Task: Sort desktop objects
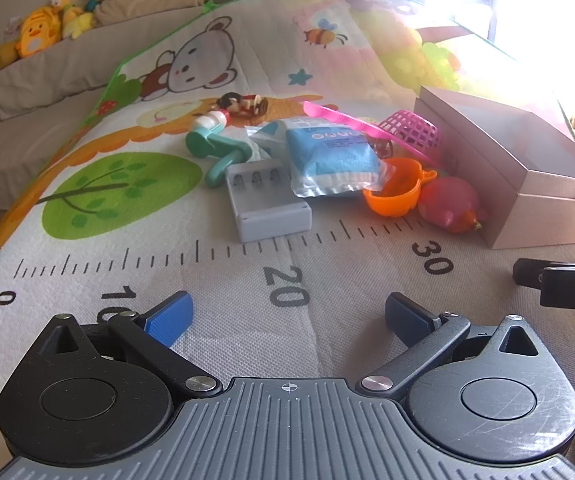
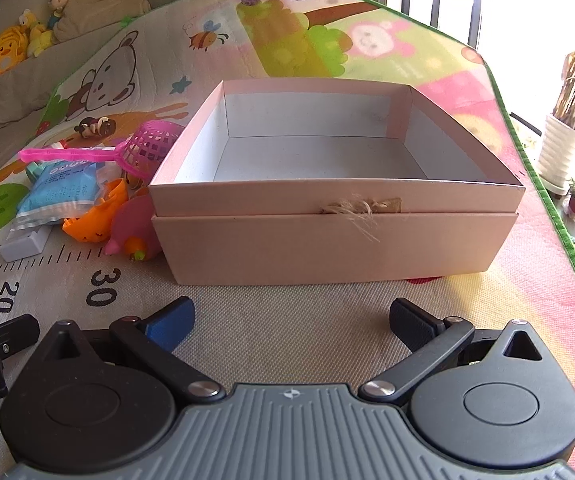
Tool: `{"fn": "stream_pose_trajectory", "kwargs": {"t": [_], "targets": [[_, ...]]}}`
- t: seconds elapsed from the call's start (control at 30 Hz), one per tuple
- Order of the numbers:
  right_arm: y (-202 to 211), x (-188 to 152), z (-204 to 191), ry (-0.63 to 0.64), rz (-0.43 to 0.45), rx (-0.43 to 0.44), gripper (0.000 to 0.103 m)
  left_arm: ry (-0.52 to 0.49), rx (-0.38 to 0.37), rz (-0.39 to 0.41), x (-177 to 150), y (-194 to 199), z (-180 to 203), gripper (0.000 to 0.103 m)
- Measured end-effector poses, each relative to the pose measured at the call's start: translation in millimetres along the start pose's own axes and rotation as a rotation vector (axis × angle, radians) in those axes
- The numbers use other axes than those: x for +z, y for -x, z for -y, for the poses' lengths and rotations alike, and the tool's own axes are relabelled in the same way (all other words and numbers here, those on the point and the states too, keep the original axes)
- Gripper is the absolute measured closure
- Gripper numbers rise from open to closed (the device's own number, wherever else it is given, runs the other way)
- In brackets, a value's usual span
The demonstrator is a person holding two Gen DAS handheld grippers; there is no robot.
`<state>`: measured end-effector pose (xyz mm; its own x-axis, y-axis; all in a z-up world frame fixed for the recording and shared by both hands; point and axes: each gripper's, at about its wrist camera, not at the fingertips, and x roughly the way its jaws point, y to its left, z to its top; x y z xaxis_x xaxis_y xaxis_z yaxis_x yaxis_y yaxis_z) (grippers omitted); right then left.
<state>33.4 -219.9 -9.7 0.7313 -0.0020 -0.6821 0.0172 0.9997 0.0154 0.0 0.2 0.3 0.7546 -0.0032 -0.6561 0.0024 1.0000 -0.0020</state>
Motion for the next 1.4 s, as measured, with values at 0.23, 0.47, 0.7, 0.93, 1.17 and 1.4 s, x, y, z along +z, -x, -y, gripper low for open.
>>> {"fn": "stream_pose_trajectory", "kwargs": {"t": [0.23,0.47,0.7,0.93,1.17,1.4], "targets": [[0.5,-2.5,0.8,0.014,-0.004,0.014,0.000,-0.020,-0.019,-0.035,6.1,-3.8,-3.4,0.000],[4.6,-2.2,2.3,0.077,-0.021,0.083,0.000,-0.034,-0.051,0.068,39.6,-2.5,-6.4,0.000],[27.0,2.2,4.3,0.111,0.013,0.198,0.000,-0.107,0.002,0.021,67.5,-40.8,-5.1,0.000],[39.2,14.7,-16.4,0.278,0.078,0.232,0.000,-0.121,0.130,0.004,55.2,-45.2,-35.8,0.000],[42.3,19.6,-45.3,0.403,0.136,0.322,0.000,-0.029,0.118,0.026,49.0,-16.3,-67.3,0.000],[36.0,26.0,-97.6,0.588,0.183,0.311,0.045,0.064,0.056,0.103,56.6,4.6,-81.1,0.000]]}}
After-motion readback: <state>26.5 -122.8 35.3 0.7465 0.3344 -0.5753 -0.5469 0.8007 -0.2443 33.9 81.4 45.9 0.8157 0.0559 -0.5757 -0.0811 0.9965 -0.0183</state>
